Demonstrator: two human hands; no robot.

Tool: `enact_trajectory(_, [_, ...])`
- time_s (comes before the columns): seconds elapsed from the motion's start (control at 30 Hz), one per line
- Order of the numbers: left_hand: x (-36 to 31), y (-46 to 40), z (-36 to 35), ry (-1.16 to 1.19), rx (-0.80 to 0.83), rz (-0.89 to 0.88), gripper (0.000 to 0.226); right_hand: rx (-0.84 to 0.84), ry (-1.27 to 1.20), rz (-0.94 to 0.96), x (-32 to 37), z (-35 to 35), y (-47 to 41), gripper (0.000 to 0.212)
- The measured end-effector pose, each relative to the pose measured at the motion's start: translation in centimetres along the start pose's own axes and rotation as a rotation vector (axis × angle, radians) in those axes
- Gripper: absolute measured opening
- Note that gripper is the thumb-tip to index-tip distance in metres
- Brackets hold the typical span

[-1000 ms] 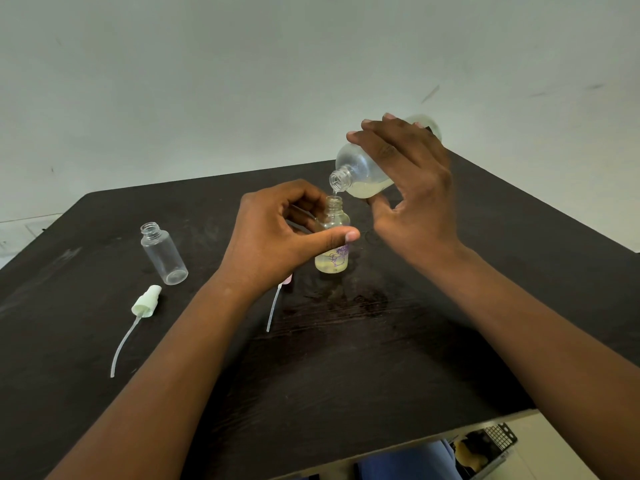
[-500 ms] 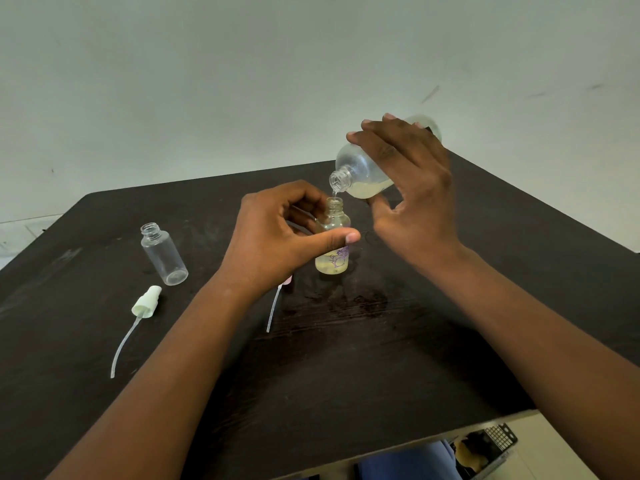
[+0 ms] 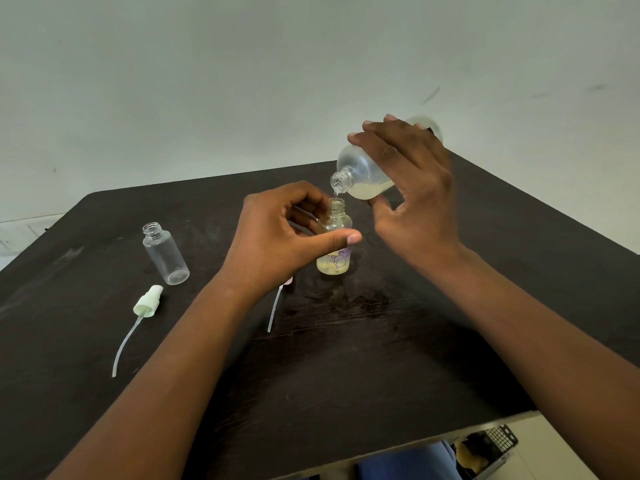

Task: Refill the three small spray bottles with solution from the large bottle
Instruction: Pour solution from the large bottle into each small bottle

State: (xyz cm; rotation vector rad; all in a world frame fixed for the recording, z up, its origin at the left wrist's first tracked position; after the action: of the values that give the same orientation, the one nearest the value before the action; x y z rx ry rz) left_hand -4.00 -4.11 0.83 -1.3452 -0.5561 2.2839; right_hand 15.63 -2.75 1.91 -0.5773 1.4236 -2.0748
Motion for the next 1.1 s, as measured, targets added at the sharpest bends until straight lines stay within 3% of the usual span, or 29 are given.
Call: enact_trajectory(1.1, [-0.17,0.04,0.02,-0.007,-0.003,-0.035,0.044,-0.008,-0.002,0.007,-0.04,0.07,0.05,0.070])
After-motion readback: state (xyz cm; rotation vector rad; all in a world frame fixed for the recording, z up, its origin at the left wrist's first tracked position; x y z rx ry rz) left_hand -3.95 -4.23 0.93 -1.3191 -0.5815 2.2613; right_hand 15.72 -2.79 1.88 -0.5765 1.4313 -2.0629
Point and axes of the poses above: each hand's wrist, its own y-axis away from the middle knuckle, its own z-axis out of the back of the hand, x = y × z, the point moved 5 cm from there along -y, towards the middle knuckle, and after that the axes turned 4 degrees about z, right-handed, at the moved point
